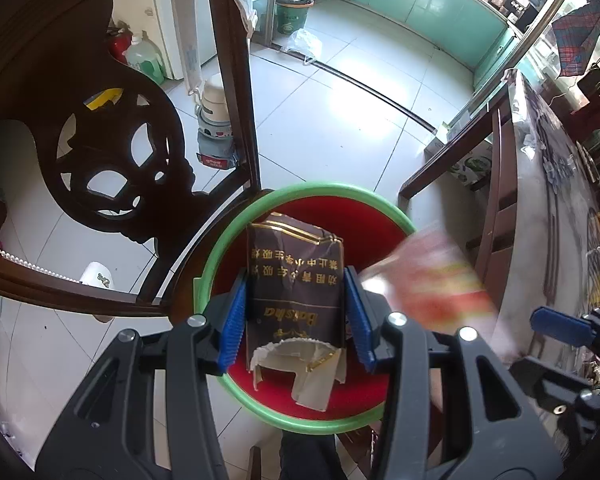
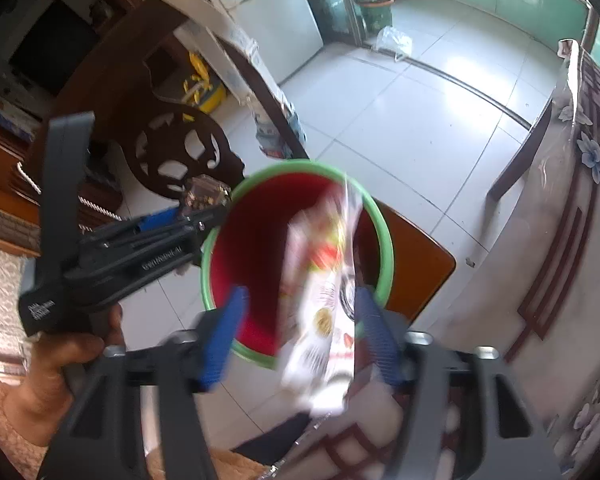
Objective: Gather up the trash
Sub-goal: 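Open the right gripper to drop the pink bag while the left gripper releases the cigarette pack, then grasp the crumpled silver foil wad with the right gripper while the left gripper grasps a crumpled paper wad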
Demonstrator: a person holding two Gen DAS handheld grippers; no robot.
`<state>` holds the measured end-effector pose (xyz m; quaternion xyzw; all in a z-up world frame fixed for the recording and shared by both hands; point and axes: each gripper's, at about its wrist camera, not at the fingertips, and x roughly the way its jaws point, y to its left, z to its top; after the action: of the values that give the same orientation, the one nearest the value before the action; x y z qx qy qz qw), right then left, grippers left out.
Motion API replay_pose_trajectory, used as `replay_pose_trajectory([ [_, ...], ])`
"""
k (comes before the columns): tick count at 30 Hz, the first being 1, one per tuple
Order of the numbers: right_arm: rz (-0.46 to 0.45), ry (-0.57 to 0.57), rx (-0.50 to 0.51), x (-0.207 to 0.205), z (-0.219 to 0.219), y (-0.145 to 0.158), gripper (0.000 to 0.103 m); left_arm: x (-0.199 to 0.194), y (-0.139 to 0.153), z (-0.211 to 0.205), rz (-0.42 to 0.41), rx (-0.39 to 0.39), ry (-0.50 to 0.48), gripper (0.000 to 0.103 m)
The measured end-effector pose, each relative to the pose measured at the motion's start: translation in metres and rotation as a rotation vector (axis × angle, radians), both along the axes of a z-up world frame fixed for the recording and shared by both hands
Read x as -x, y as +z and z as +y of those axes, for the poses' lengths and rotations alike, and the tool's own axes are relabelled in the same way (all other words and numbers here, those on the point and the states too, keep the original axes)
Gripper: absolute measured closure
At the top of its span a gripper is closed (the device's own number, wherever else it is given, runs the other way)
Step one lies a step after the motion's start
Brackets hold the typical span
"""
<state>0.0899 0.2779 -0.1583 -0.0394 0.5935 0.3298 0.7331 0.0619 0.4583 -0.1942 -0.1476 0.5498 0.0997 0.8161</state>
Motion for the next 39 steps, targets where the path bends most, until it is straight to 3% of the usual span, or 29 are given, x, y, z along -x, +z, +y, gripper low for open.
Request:
replay_pose_trajectory([
  [18, -0.11, -0.071, 0.015, 0.004, -0.026, 0.028, 0.044, 0.006, 0.01, -0.011, -0.041, -0.044, -0.033, 0.058],
  [20, -0.113, -0.079, 0.014, 0.005, -0.029, 0.028, 0.044, 0.007, 0.012, -0.013, -0.046, -0.061, -0.034, 0.045],
  [21, -0.115, -0.083, 0.014, 0.006, -0.03, 0.029, 0.044, 0.009, 0.014, -0.012, -0.057, -0.068, -0.027, 0.032],
  [22, -0.116, -0.085, 0.014, 0.007, -0.031, 0.029, 0.044, 0.01, 0.016, -0.012, -0.068, -0.068, -0.021, 0.03],
  [31, -0.131, -0.128, 0.017, 0.015, -0.058, 0.035, 0.044, 0.014, 0.029, -0.032, -0.101, -0.082, -0.054, 0.03],
  [39, -0.16, -0.218, 0.018, 0.024, -0.107, 0.043, 0.044, 0.012, 0.037, -0.072, -0.11, -0.083, -0.121, 0.03],
])
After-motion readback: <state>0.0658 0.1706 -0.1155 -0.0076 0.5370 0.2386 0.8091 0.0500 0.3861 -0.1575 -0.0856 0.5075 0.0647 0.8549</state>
